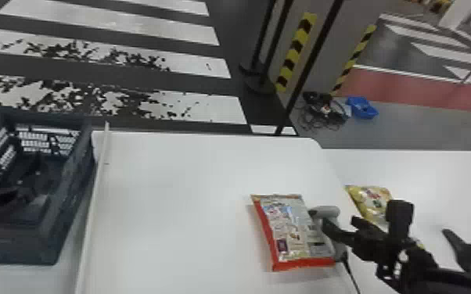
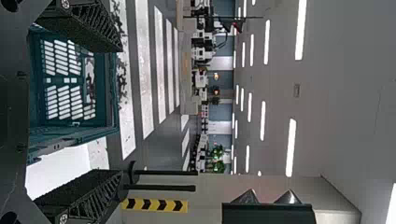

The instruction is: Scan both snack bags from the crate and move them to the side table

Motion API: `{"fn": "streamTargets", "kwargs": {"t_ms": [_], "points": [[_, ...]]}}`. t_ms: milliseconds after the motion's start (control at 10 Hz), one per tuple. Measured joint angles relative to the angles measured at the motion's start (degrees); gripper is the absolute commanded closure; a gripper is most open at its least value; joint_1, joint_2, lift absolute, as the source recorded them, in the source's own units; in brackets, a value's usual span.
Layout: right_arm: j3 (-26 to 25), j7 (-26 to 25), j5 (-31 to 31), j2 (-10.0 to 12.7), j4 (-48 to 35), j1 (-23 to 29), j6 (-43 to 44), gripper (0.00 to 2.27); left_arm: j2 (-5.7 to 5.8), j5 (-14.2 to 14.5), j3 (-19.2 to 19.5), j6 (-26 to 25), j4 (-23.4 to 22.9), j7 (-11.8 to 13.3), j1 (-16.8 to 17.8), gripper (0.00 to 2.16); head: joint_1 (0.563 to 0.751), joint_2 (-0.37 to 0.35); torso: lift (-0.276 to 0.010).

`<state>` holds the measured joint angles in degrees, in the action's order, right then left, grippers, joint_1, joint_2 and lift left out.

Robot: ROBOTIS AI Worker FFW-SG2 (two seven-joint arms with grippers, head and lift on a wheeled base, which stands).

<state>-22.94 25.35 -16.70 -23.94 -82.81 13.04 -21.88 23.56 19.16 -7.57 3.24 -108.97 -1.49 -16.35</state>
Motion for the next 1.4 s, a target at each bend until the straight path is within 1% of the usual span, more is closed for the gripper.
{"fn": "streamTargets", "kwargs": {"t_ms": [100, 300, 500, 600, 700, 900, 1100, 1300, 1400], "points": [[-0.1, 1.5, -0.4, -0.3, 0.9, -0.2, -0.1, 0.48, -0.01, 0.0, 0.0, 0.1, 0.0, 0.0, 0.0, 0.07, 0.695, -0.329, -0.095], [0.0, 3.2, 0.0, -0.7, 1.9, -0.4, -0.2, 0.76, -0.14, -0.1, -0.3, 0.1, 0.0, 0.1, 0.0, 0.07, 0.695, -0.332, -0.095], [0.3, 4.0, 0.6, -1.6, 2.9, -0.7, -0.7, 1.54, -0.33, -0.3, -0.7, 0.2, 0.0, 0.1, 0.0, 0.07, 0.695, -0.339, -0.095], [0.4, 4.1, 0.8, -1.9, 3.6, -0.8, -0.8, 2.04, -0.36, -0.4, -0.9, 0.4, 0.0, 0.1, -0.2, 0.07, 0.695, -0.347, -0.095], [0.4, 3.7, 0.9, -2.0, 3.9, -0.8, -0.8, 2.25, -0.36, -0.4, -0.9, 0.7, -0.1, 0.0, -0.4, 0.07, 0.695, -0.35, -0.095], [-0.6, 2.8, -0.7, -2.0, 3.1, -0.4, -0.2, 2.25, -0.44, -0.5, -1.0, 0.8, -0.2, 0.0, -0.7, 0.07, 0.695, -0.35, -0.095], [-1.2, 0.9, -1.8, -1.9, -0.7, 0.8, -1.5, 2.25, -0.35, -0.5, -0.7, 0.9, -0.3, 0.0, -1.1, 0.07, 0.695, -0.35, -0.095], [-3.2, -2.5, -2.0, -1.1, -10.5, 4.5, -9.1, 2.25, -0.17, -0.5, -0.5, 1.3, 0.0, -0.1, -1.2, 0.07, 0.695, -0.35, -0.095], [-4.7, -3.6, -2.0, -0.1, -16.2, 7.0, -12.4, 2.25, -0.16, -0.5, -0.5, 1.7, 0.3, -0.1, -1.2, 0.07, 0.695, -0.35, -0.095]]}}
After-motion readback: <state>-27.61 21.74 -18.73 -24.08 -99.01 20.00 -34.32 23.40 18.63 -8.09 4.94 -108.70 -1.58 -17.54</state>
